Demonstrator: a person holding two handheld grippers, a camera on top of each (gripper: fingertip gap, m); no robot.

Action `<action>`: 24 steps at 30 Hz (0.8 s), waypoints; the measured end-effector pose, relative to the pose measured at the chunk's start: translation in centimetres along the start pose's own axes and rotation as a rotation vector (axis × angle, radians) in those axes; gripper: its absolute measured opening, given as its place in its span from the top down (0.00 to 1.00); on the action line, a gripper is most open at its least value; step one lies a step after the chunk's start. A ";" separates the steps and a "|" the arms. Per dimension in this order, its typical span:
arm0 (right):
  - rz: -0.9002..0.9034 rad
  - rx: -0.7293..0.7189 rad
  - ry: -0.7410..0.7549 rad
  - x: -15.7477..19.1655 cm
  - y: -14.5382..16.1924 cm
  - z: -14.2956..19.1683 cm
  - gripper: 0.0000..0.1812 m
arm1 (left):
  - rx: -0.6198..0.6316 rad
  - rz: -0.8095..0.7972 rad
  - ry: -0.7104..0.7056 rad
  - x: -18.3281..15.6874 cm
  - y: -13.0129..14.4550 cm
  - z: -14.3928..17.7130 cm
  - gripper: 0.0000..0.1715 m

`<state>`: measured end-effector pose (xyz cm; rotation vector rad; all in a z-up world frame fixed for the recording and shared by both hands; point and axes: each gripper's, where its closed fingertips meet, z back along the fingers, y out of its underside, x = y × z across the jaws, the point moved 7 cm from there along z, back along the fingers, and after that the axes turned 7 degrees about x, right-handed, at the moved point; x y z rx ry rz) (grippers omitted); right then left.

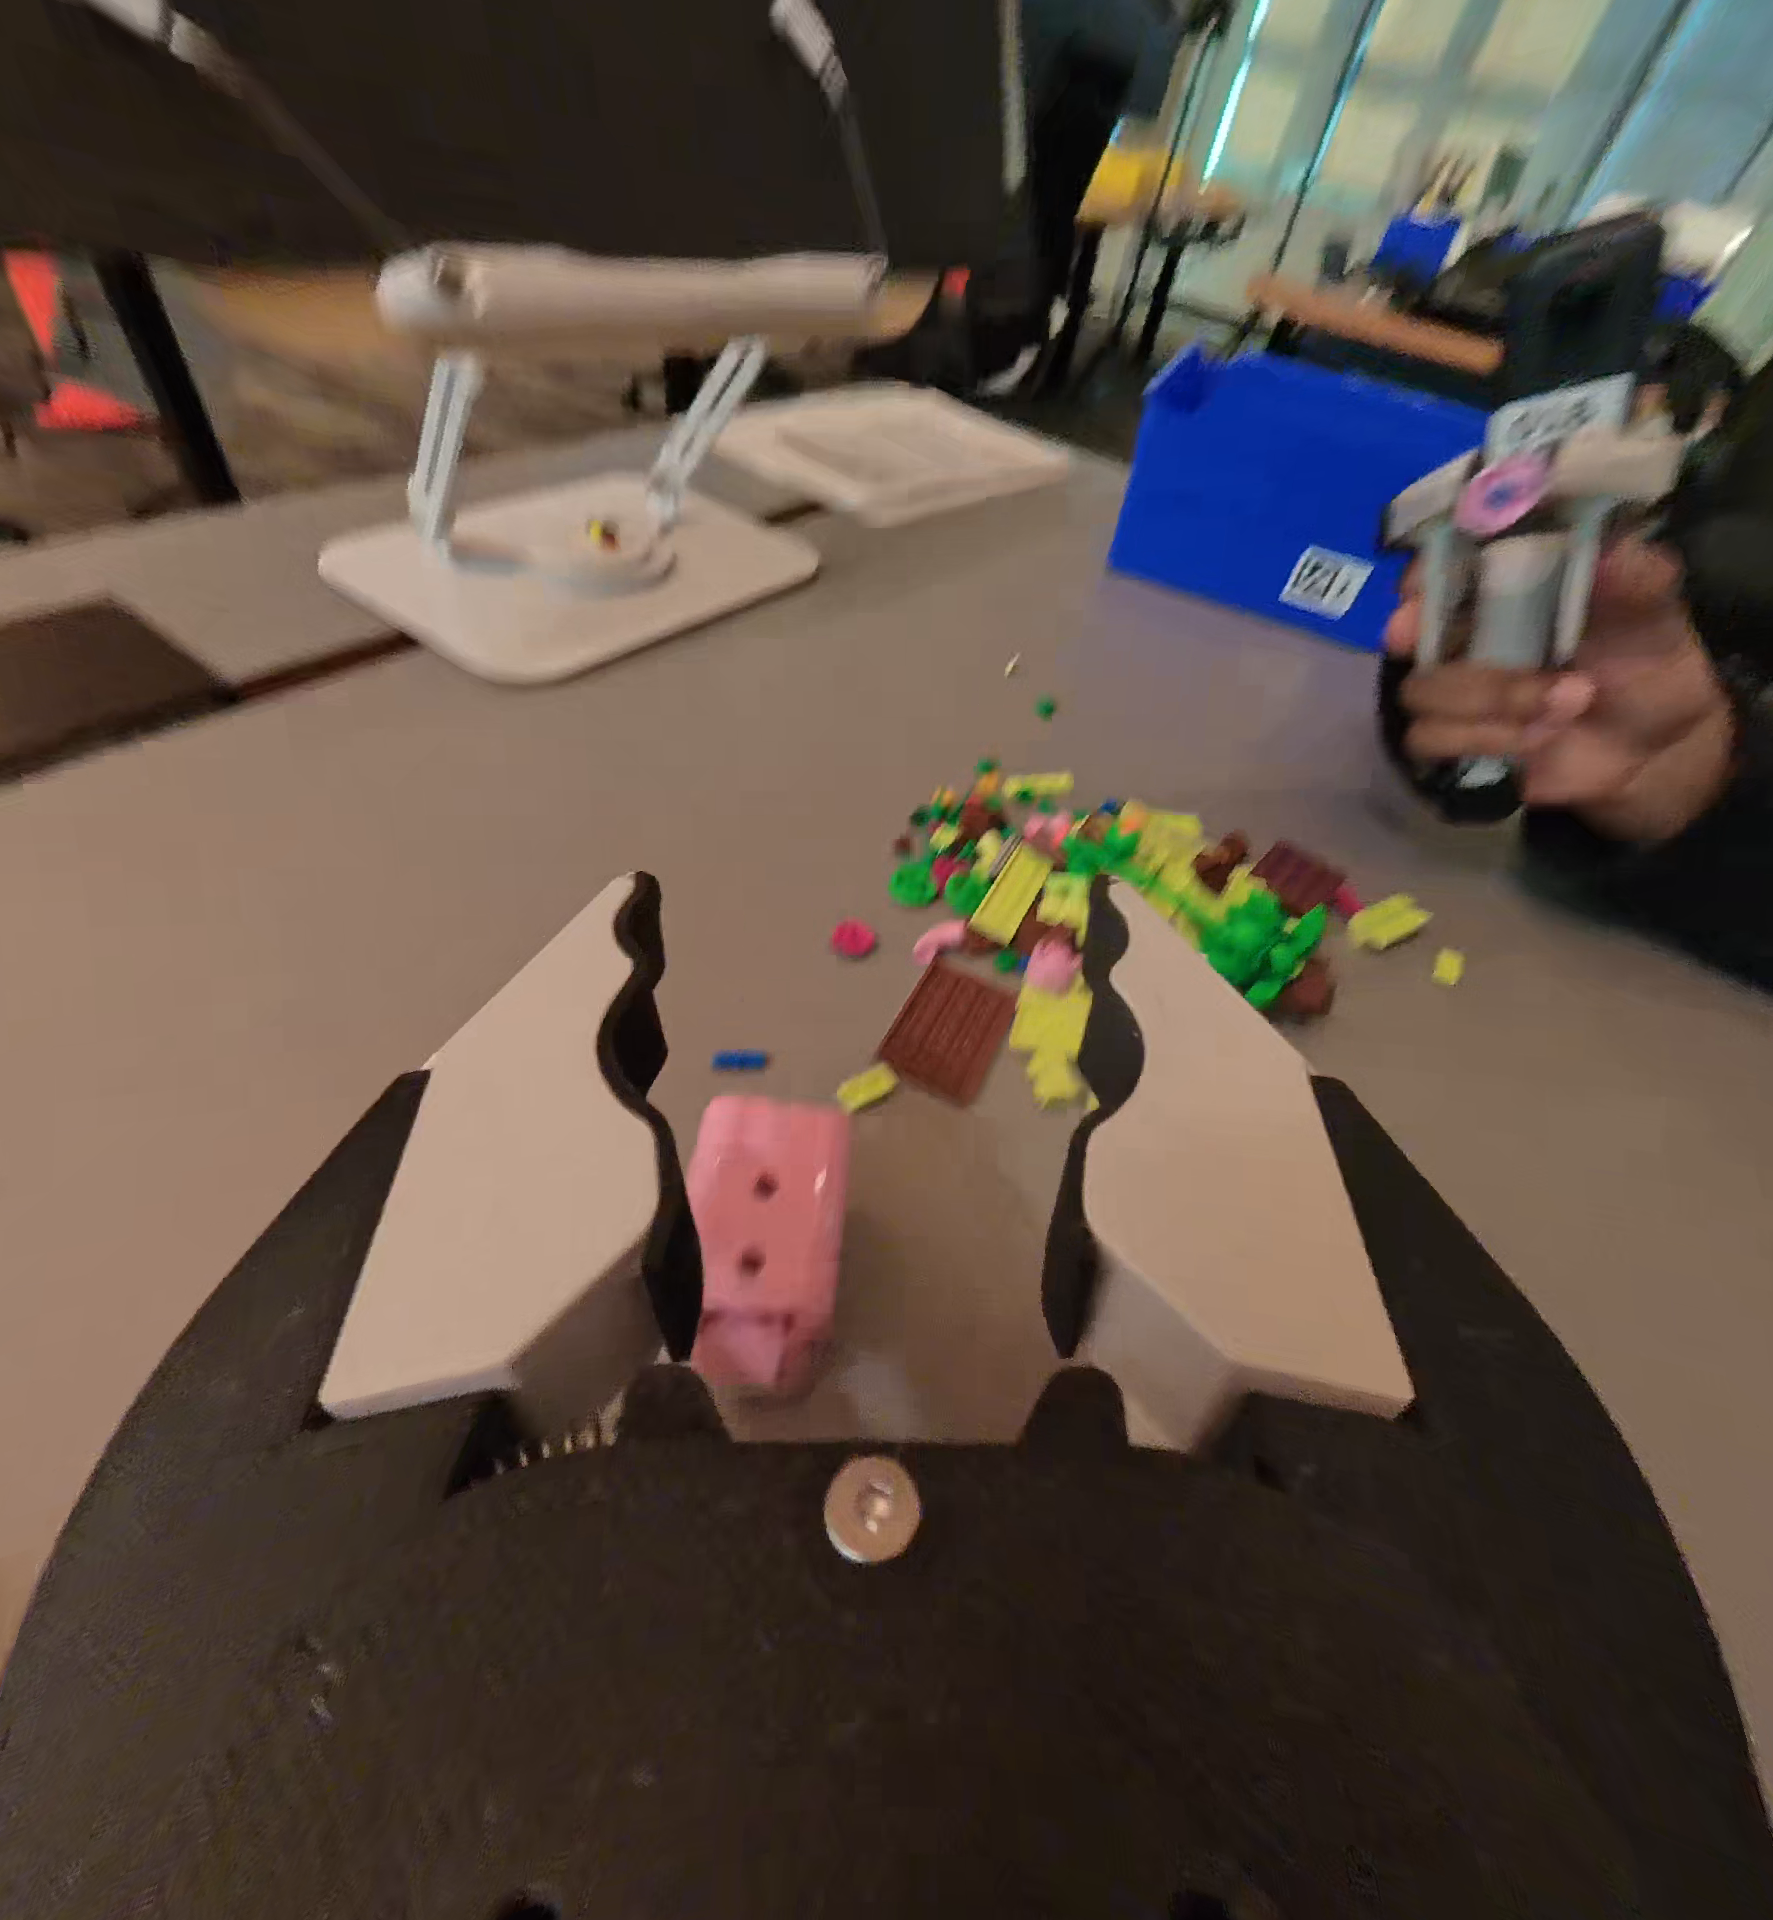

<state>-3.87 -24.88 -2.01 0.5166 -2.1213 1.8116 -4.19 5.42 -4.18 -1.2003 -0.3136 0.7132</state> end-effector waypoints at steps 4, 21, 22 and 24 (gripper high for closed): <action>0.062 0.128 0.096 -0.3 1.2 -1.0 0.93 | -0.074 -0.139 0.006 -4.6 -1.3 -3.1 0.65; 0.353 0.540 0.312 -0.4 5.8 -5.0 0.93 | 0.181 -0.632 -0.081 -12.0 2.3 -9.2 0.99; 0.370 0.545 0.319 -0.3 5.8 -5.0 0.93 | 0.184 -0.635 -0.082 -11.9 2.3 -9.2 0.99; 0.378 0.550 0.324 -0.3 5.9 -5.1 0.93 | 0.185 -0.642 -0.087 -11.9 2.4 -9.2 0.99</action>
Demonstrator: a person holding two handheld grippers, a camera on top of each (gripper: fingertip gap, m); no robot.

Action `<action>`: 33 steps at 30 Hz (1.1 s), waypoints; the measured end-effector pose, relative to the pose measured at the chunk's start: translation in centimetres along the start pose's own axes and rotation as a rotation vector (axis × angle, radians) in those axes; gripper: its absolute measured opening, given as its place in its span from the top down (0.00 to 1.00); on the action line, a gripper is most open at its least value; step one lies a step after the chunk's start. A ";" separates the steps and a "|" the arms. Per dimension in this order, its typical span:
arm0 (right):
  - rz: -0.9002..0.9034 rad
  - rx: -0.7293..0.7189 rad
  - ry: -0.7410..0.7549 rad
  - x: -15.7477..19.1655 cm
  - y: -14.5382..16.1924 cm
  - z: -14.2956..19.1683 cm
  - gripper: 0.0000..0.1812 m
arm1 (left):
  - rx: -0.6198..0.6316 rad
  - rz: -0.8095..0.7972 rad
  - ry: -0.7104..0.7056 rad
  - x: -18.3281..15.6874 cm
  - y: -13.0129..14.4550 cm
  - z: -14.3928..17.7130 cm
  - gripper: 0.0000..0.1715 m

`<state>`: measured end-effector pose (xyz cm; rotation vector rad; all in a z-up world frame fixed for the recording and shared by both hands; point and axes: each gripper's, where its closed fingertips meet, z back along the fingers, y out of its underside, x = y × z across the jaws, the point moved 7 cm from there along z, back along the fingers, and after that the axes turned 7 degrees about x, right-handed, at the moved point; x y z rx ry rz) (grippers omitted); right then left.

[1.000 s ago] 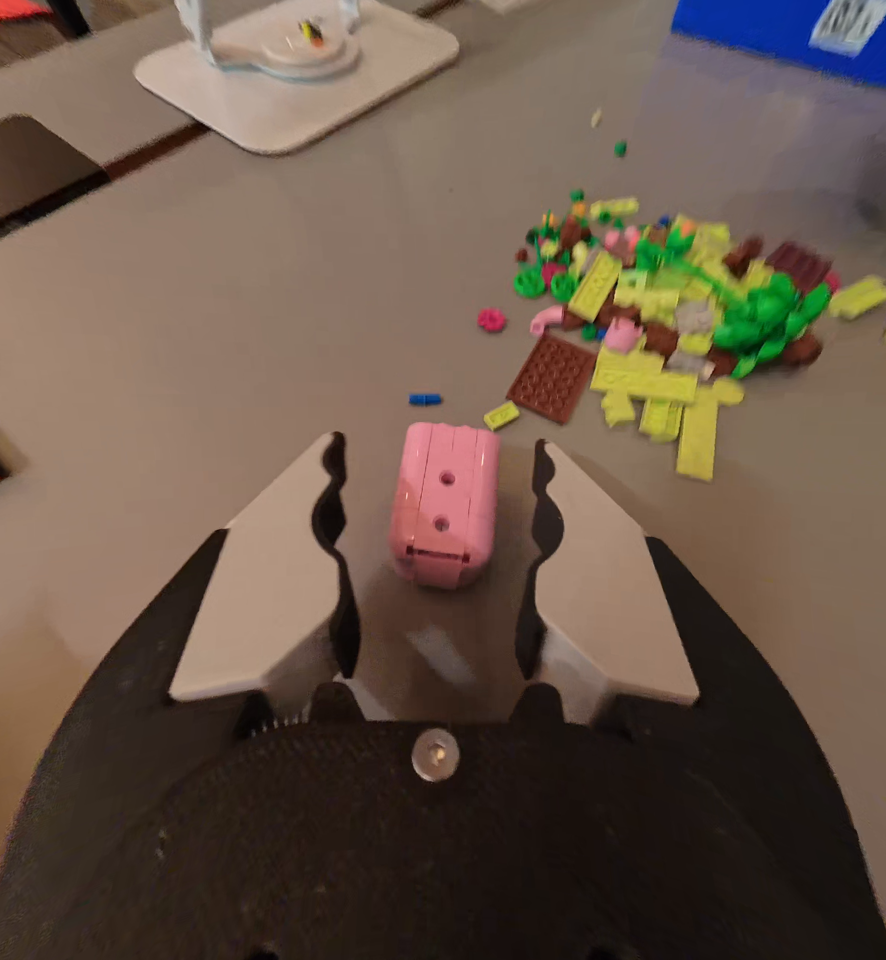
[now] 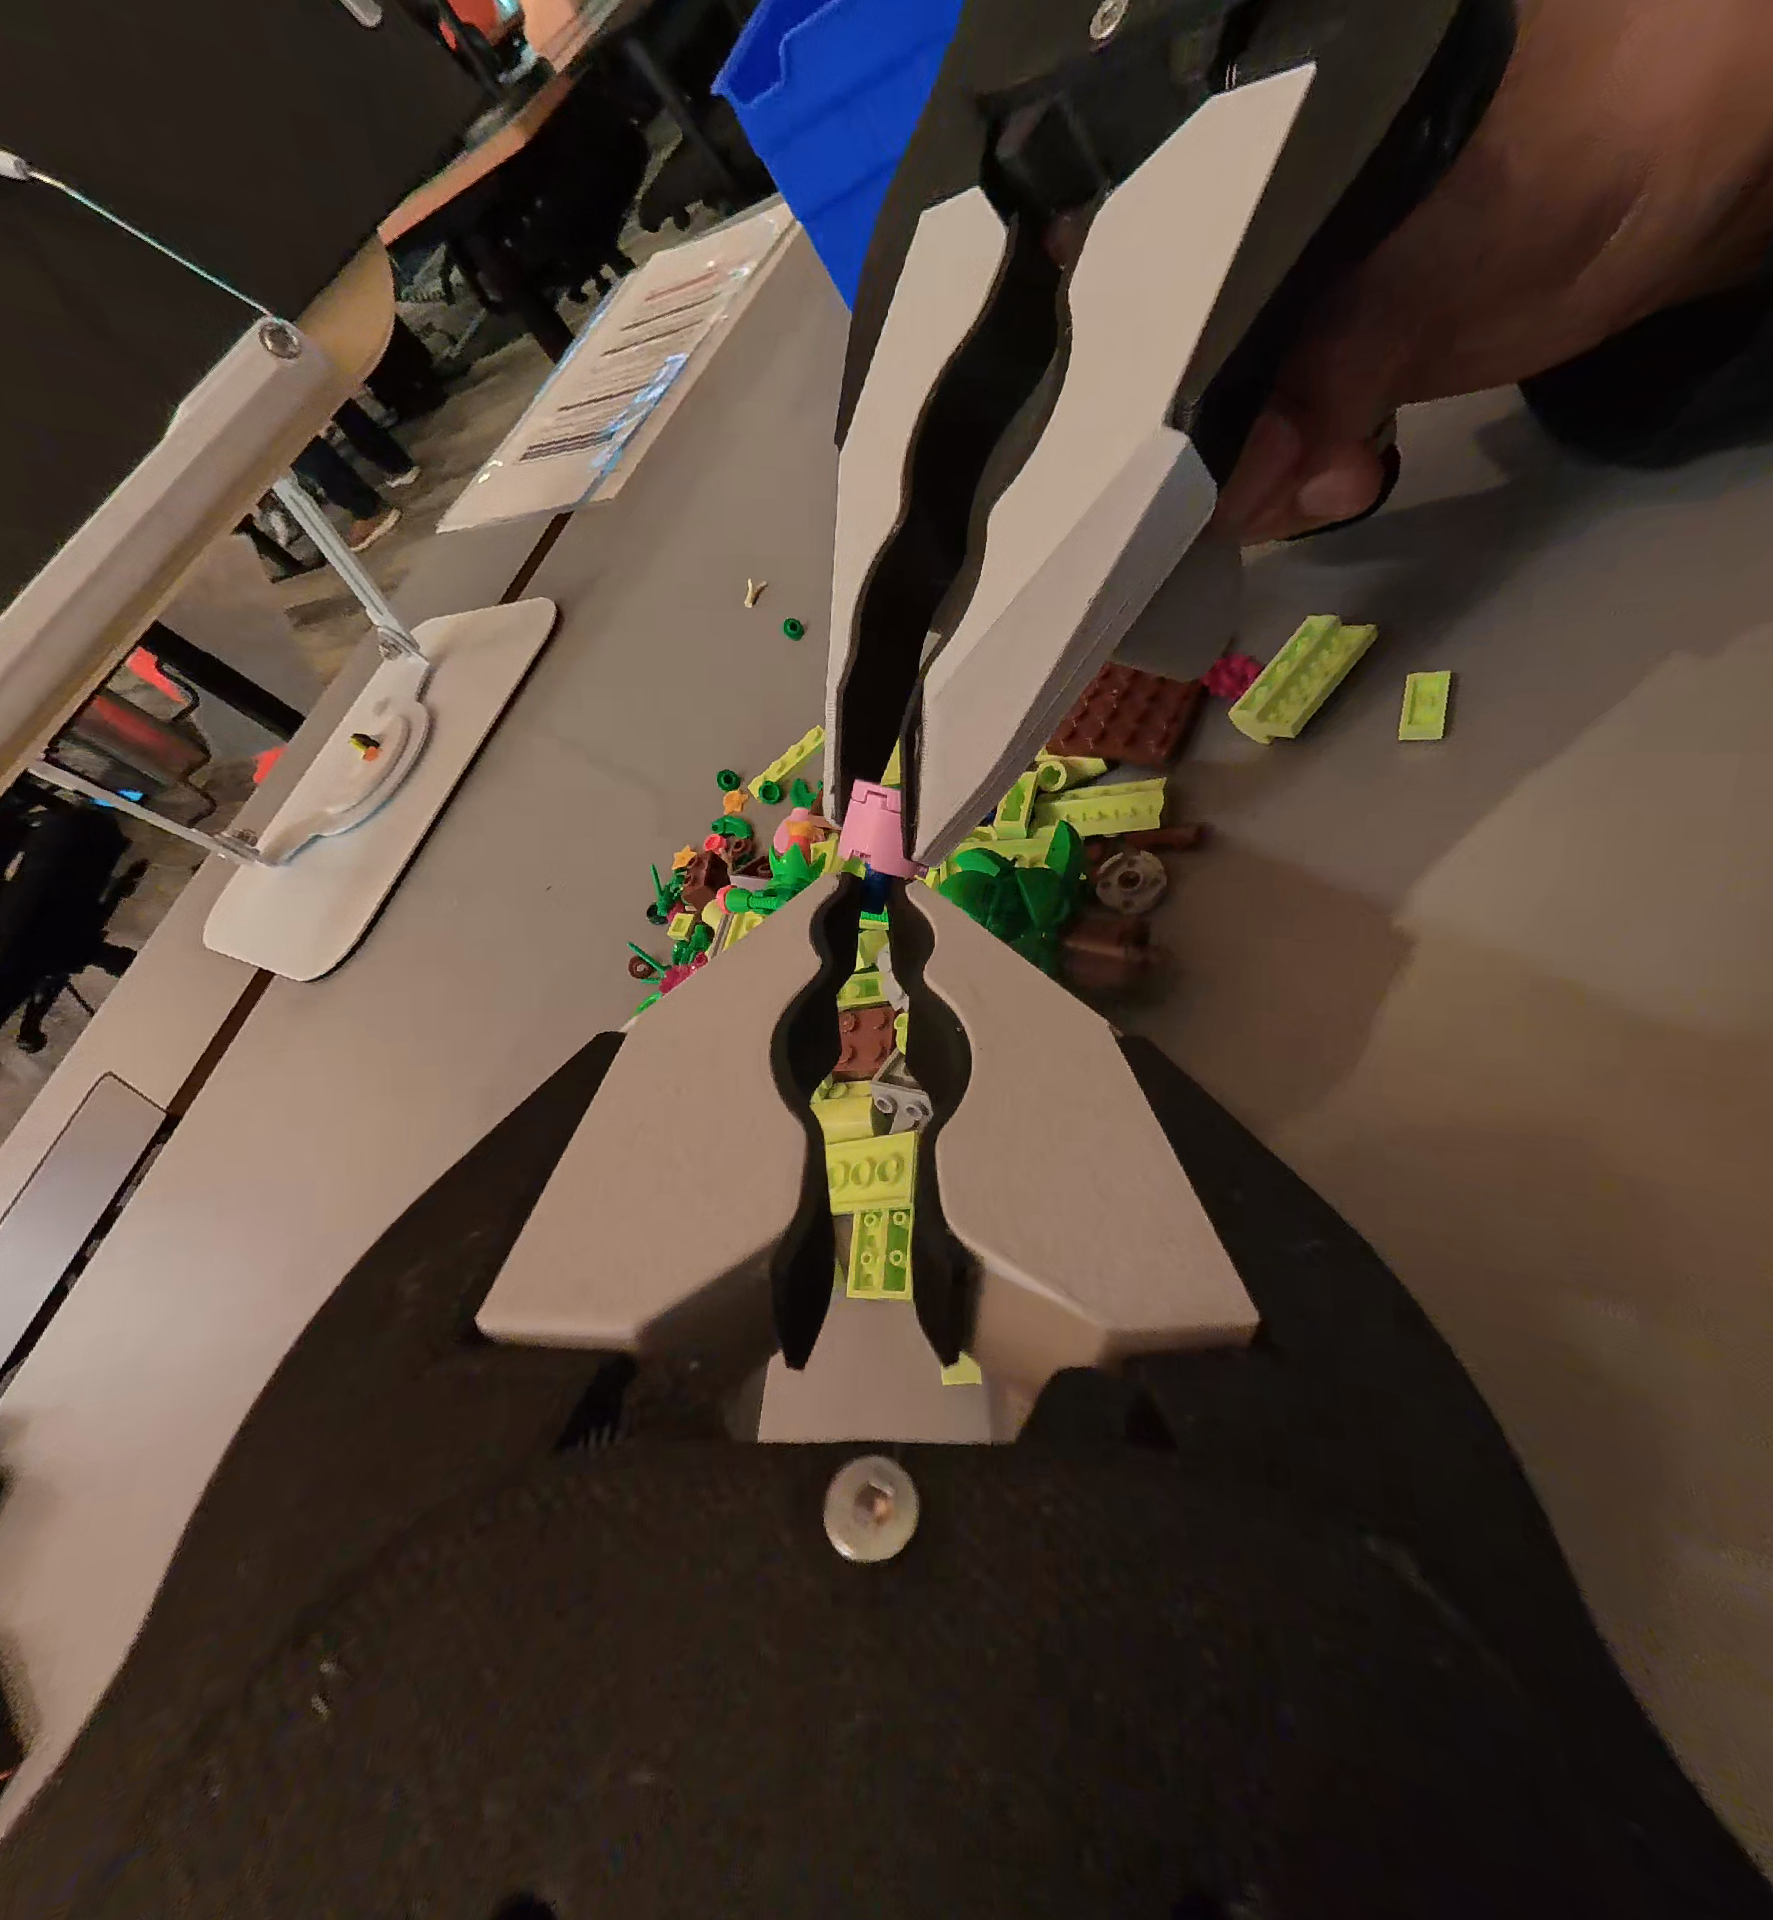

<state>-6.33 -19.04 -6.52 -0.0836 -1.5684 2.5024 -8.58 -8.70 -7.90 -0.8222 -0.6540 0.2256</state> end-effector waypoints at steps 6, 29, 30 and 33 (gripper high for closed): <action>0.020 0.026 0.017 0.1 0.2 -0.2 0.93 | 0.067 -0.058 -0.018 -0.4 -0.1 -0.2 1.00; -0.407 -0.519 -0.319 -3.8 -0.9 6.7 0.93 | -0.090 0.534 0.327 2.2 0.3 2.4 1.00; -0.395 -0.477 -0.295 -3.7 -0.6 6.1 0.93 | -0.042 0.499 0.226 3.0 1.2 2.3 1.00; -0.395 -0.403 -0.259 -3.6 0.1 4.8 0.93 | 0.064 0.469 0.086 3.8 2.7 1.6 1.00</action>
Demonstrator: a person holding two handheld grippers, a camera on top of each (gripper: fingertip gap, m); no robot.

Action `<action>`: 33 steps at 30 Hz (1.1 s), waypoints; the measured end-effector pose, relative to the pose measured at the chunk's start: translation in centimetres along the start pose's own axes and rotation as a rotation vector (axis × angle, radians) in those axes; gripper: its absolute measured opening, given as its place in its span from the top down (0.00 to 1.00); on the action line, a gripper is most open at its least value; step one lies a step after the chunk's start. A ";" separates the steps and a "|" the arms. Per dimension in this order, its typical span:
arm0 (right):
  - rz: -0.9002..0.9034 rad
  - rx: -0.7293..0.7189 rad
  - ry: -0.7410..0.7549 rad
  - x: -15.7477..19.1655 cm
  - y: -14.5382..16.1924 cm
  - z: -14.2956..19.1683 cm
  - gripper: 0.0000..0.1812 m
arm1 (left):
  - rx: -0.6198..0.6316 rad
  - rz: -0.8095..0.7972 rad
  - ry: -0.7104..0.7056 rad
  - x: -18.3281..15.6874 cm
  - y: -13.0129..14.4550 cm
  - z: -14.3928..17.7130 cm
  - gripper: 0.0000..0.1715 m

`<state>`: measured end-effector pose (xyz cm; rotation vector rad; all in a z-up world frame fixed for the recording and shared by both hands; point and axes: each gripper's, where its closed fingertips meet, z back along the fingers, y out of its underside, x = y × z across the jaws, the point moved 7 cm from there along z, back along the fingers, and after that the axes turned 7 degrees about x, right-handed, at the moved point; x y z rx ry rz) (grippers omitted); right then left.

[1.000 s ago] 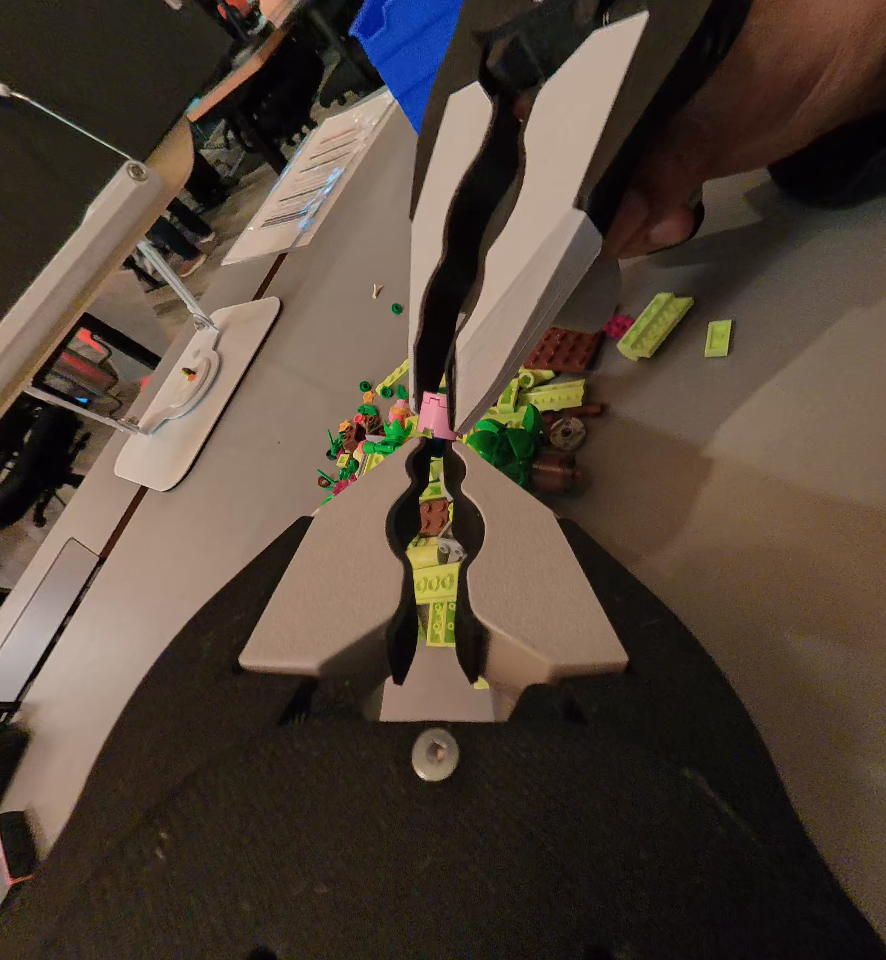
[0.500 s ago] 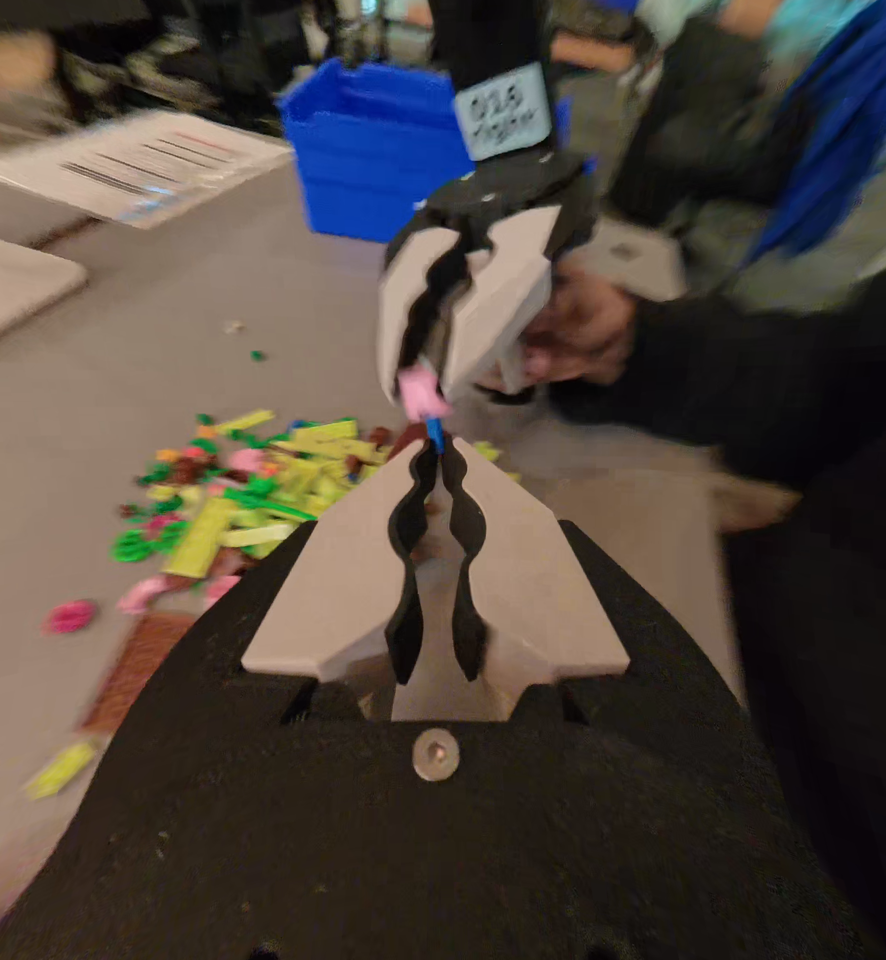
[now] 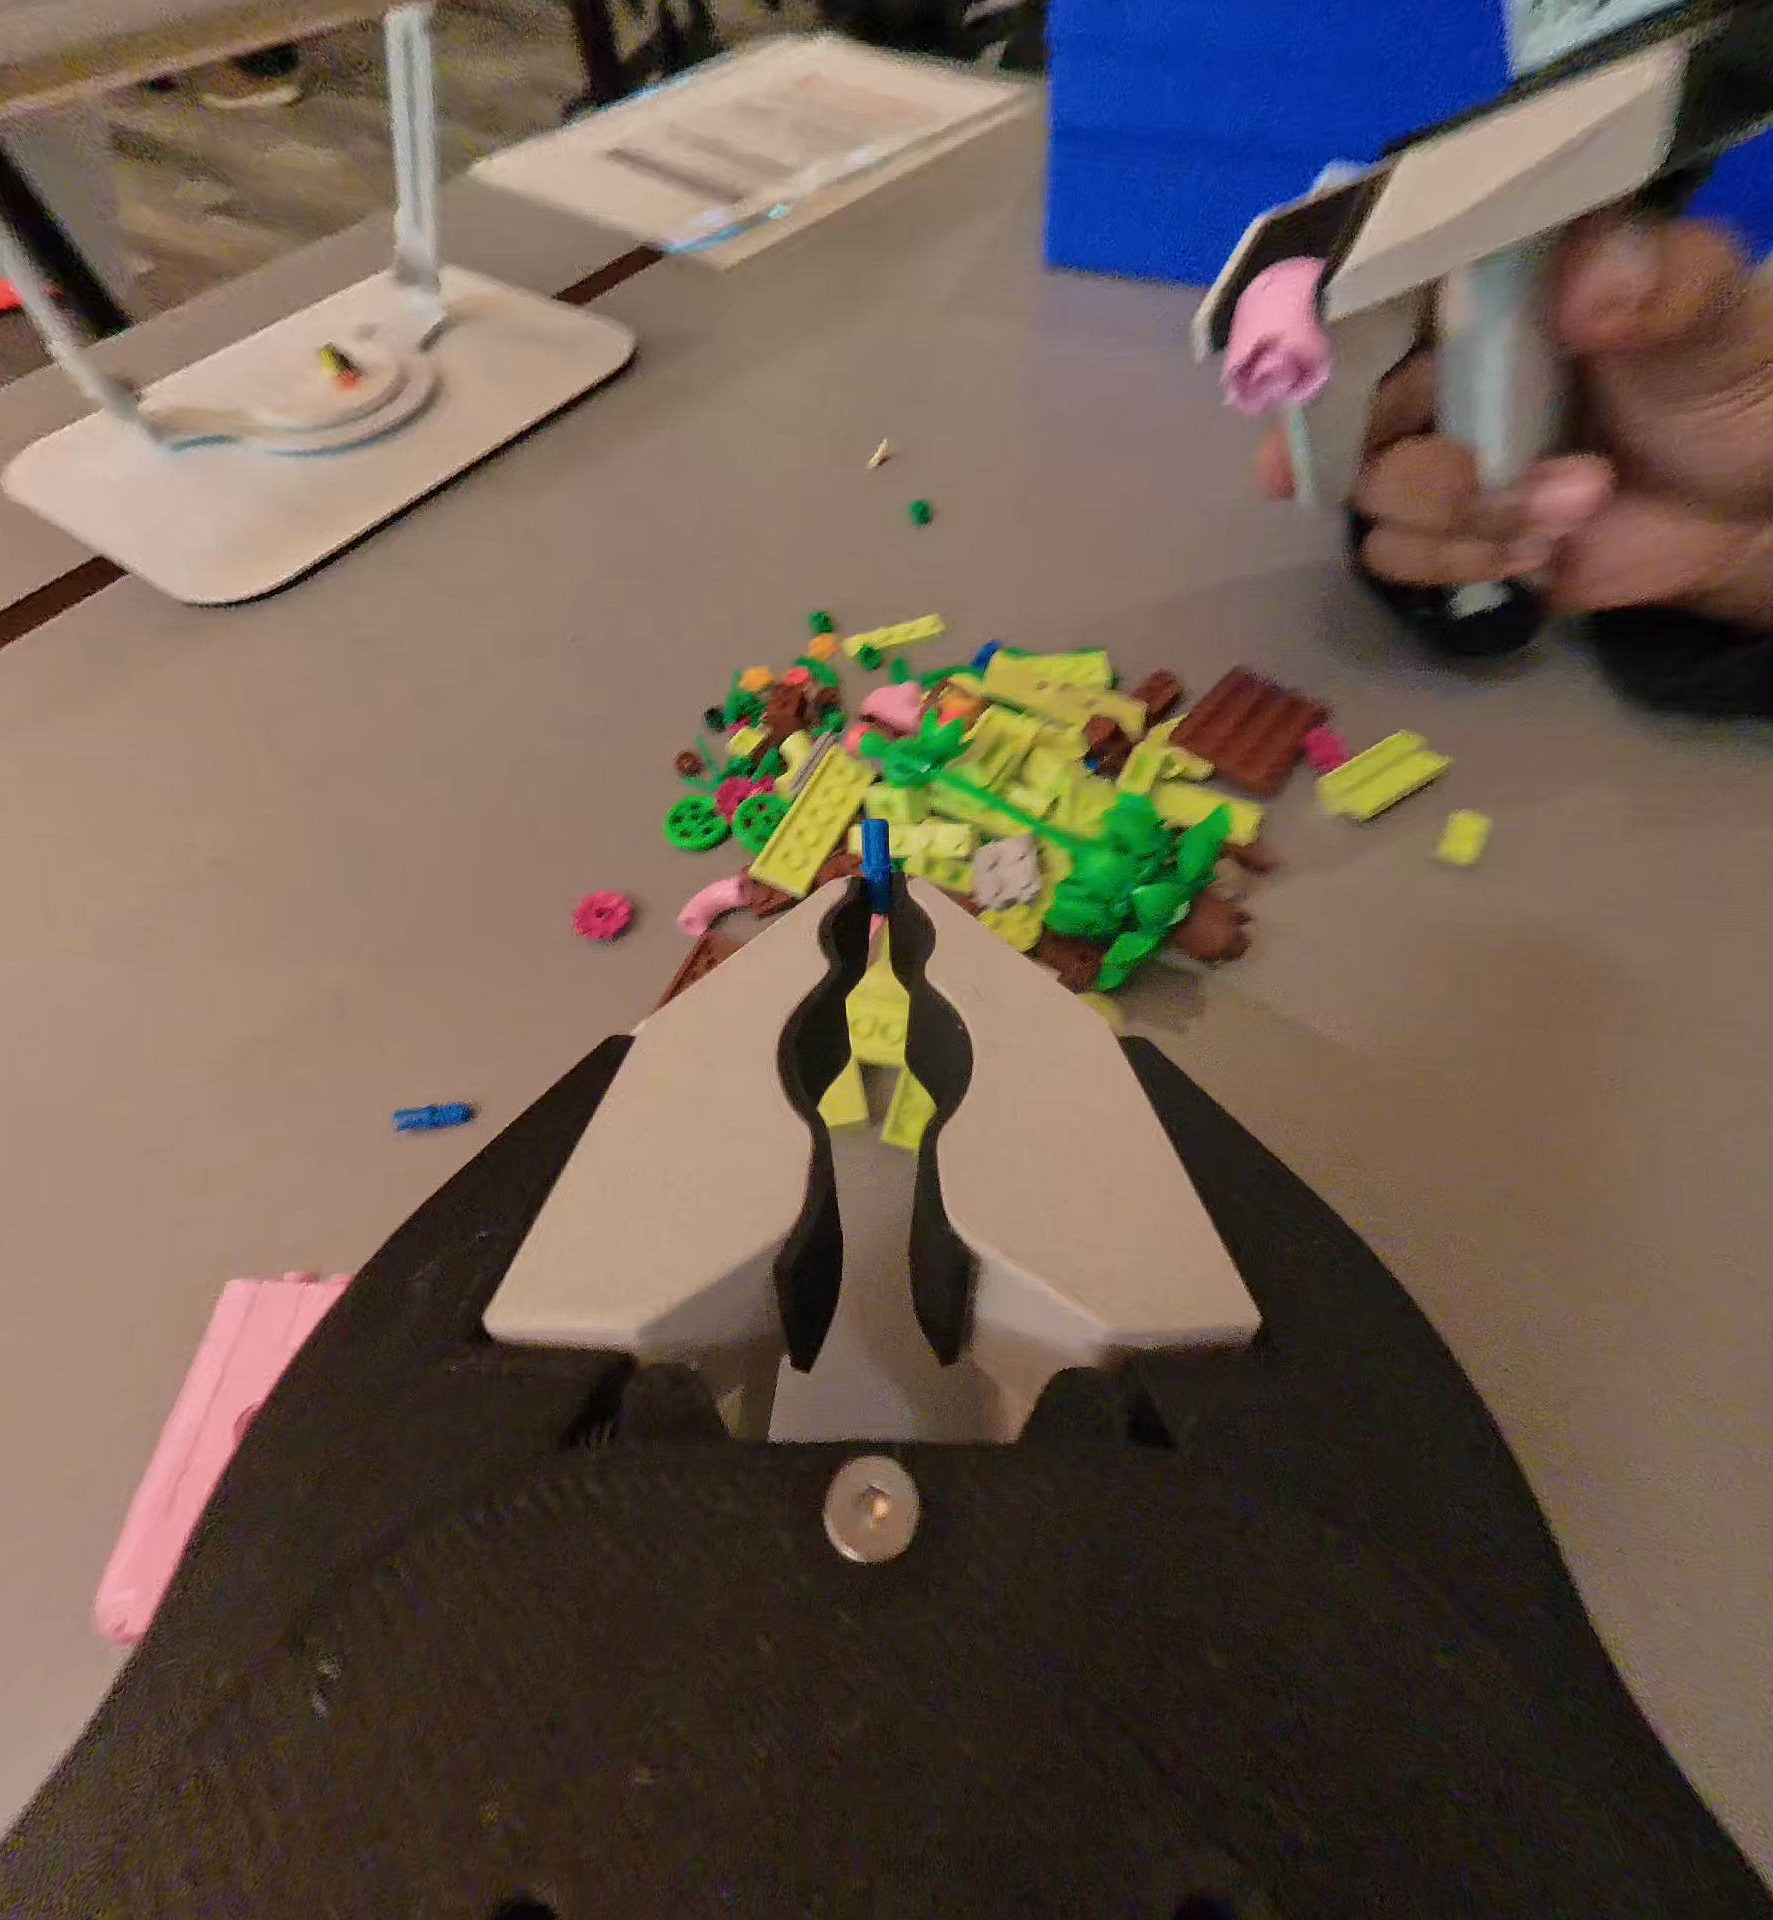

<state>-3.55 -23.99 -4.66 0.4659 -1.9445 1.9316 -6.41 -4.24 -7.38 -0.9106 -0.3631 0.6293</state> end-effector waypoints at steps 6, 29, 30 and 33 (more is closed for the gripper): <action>0.028 0.044 0.052 -0.1 0.5 -0.8 0.93 | 0.105 -0.096 -0.069 -0.6 1.2 -1.9 1.00; -0.107 0.050 -0.090 1.4 1.0 -3.3 0.93 | -0.449 -0.454 -0.097 -5.8 -2.4 0.9 0.87; -0.120 0.055 -0.107 1.5 1.2 -3.6 0.93 | -0.457 -0.453 -0.108 -5.9 -2.5 1.0 0.87; -0.139 0.080 -0.130 1.7 1.7 -4.3 0.93 | -0.430 -0.450 -0.097 -5.9 -2.4 0.8 0.87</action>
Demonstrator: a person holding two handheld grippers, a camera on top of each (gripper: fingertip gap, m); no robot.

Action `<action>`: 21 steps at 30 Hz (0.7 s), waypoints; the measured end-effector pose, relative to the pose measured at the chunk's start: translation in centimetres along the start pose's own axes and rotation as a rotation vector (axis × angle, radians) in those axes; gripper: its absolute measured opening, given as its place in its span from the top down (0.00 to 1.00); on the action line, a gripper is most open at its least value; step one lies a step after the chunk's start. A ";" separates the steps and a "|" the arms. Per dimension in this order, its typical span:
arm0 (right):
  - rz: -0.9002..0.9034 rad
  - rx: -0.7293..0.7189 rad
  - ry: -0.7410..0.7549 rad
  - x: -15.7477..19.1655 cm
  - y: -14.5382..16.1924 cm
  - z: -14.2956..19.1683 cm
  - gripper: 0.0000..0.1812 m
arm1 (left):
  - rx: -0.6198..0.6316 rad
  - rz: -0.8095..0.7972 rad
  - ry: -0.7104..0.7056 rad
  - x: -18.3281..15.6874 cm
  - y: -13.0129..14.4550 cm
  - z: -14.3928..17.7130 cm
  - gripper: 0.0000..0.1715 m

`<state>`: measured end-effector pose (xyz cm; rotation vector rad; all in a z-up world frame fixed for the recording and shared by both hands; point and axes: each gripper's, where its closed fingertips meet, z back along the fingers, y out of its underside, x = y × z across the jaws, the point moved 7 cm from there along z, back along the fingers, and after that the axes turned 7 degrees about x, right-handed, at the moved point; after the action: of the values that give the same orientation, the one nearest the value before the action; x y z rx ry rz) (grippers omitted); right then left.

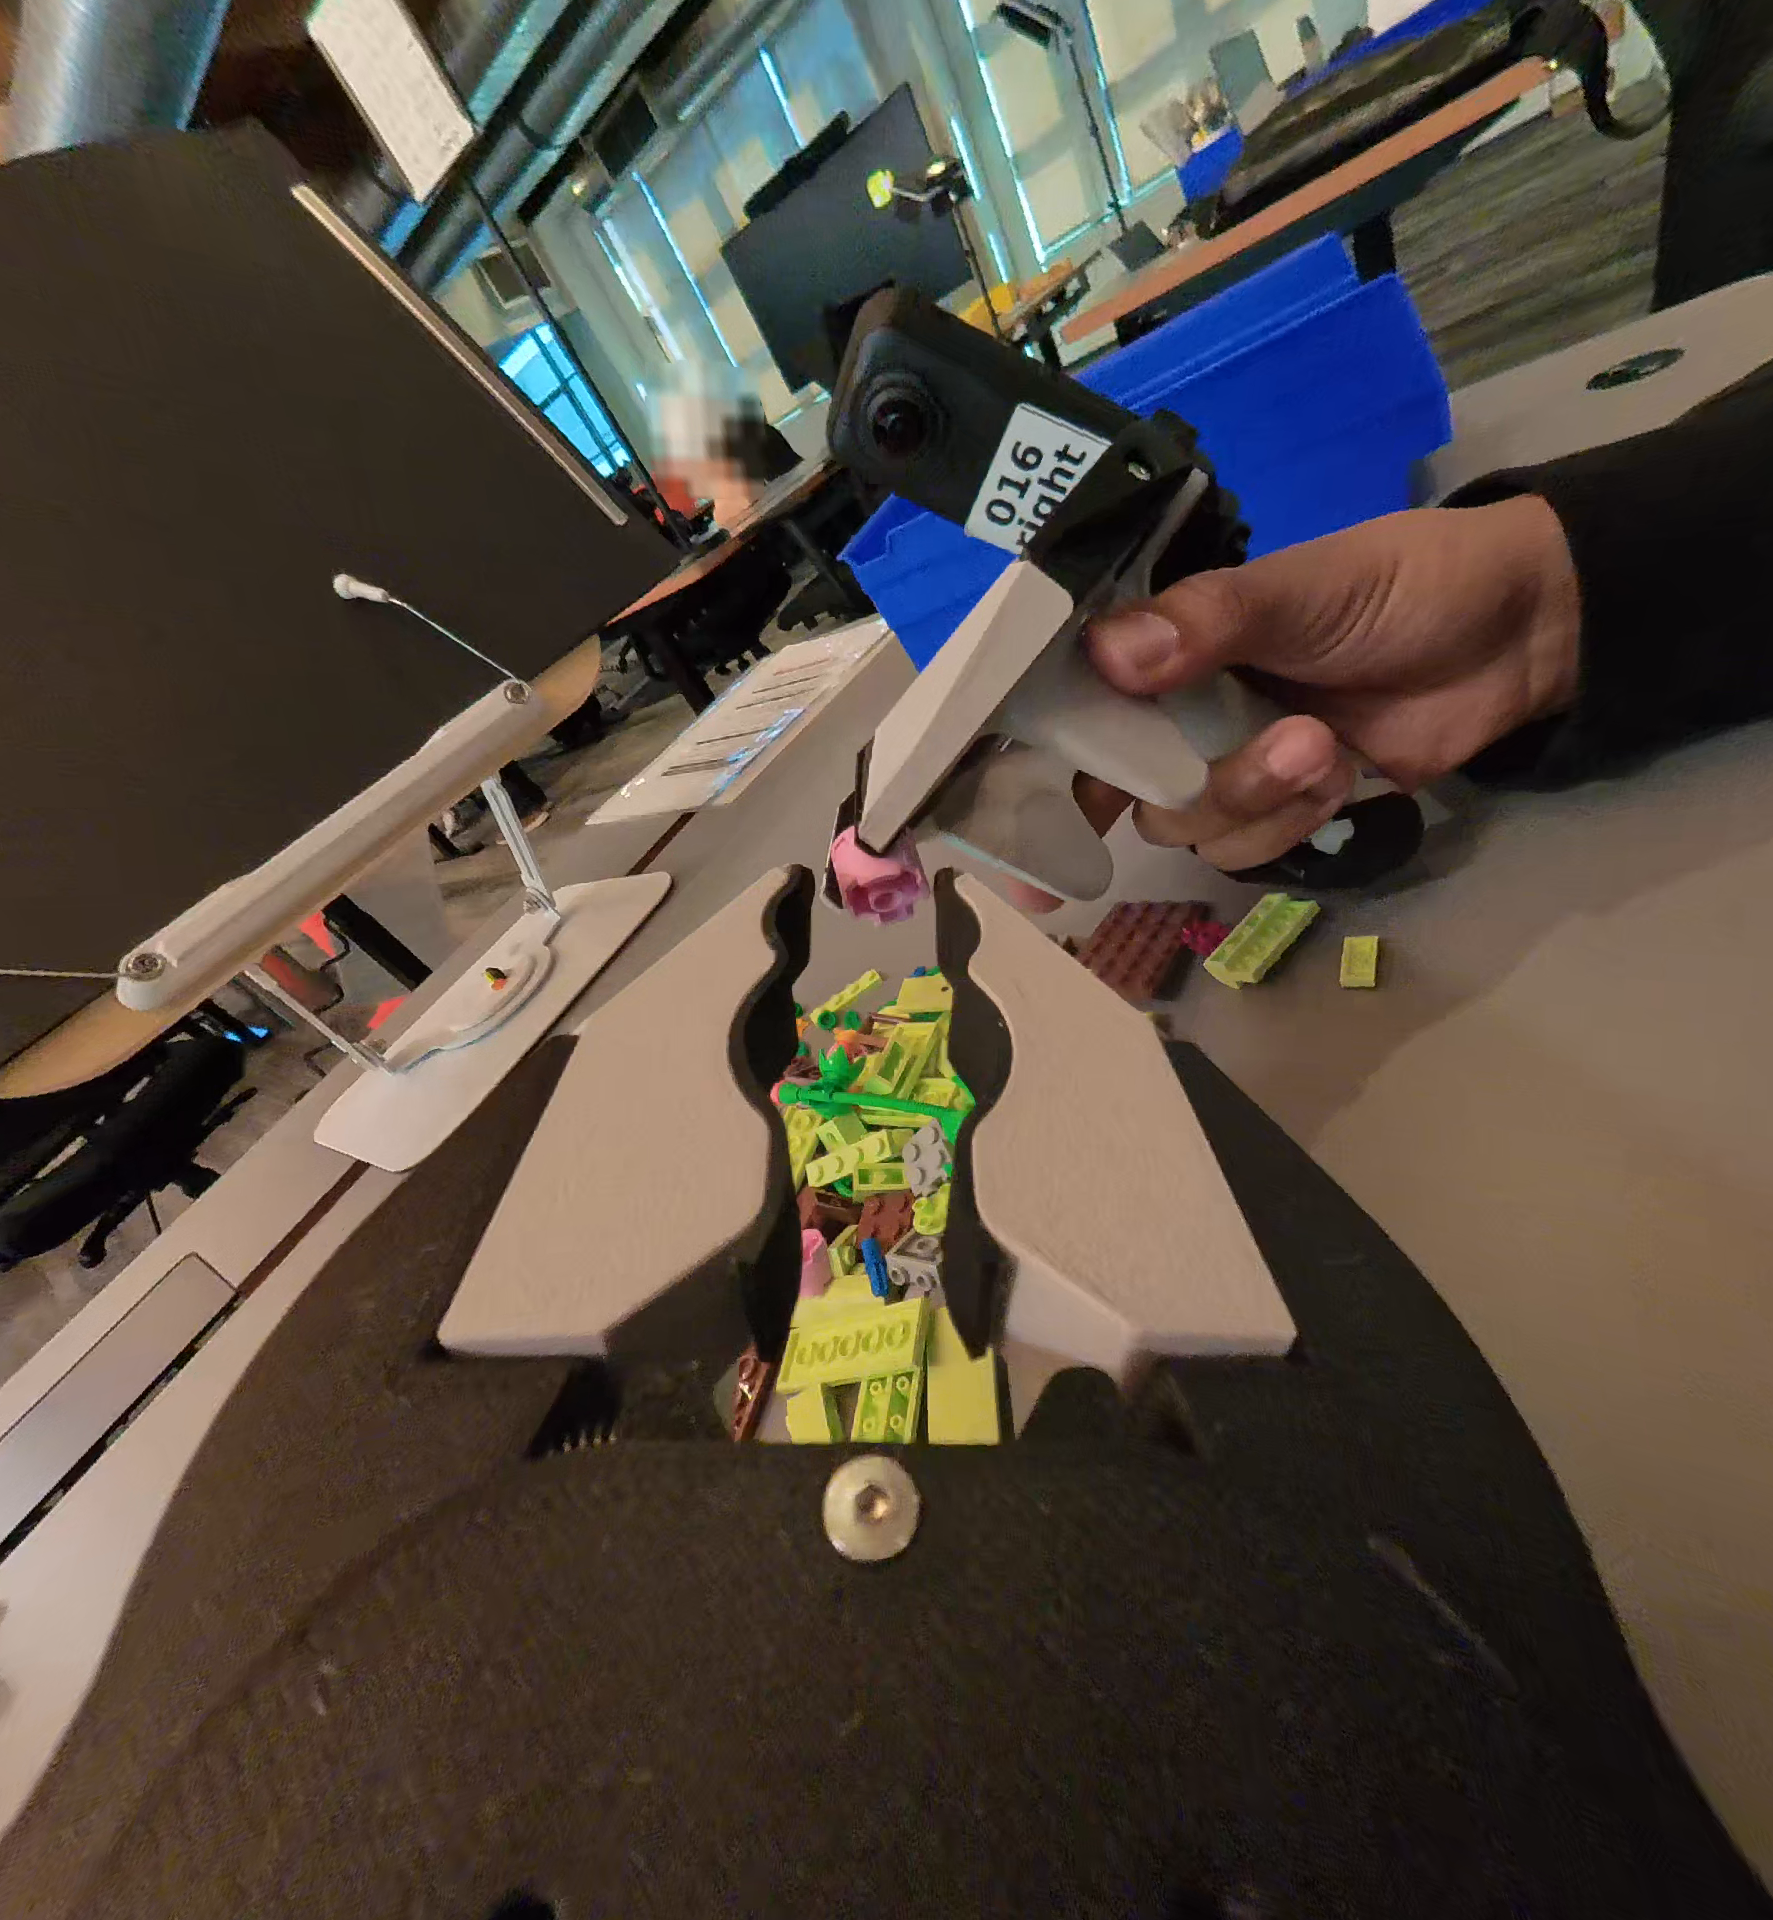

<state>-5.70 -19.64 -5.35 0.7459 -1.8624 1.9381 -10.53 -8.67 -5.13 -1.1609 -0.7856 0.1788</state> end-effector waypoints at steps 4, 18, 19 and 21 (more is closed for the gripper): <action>-0.021 0.002 -0.013 0.0 0.2 -0.2 0.93 | -0.008 0.005 0.008 0.1 0.1 0.1 0.91; -0.072 0.015 -0.079 0.0 0.2 0.4 0.88 | -0.003 0.060 0.082 0.2 -0.4 0.5 0.92; -0.069 0.027 -0.082 0.0 0.4 0.3 0.89 | -0.003 0.057 0.085 0.1 -0.4 0.4 0.92; -0.079 0.031 -0.096 0.1 0.4 0.3 0.93 | -0.001 0.049 0.078 0.0 -0.4 0.4 0.92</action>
<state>-6.01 -19.94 -5.62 0.9228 -1.8316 1.9168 -10.86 -8.52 -4.70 -1.1822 -0.6889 0.1724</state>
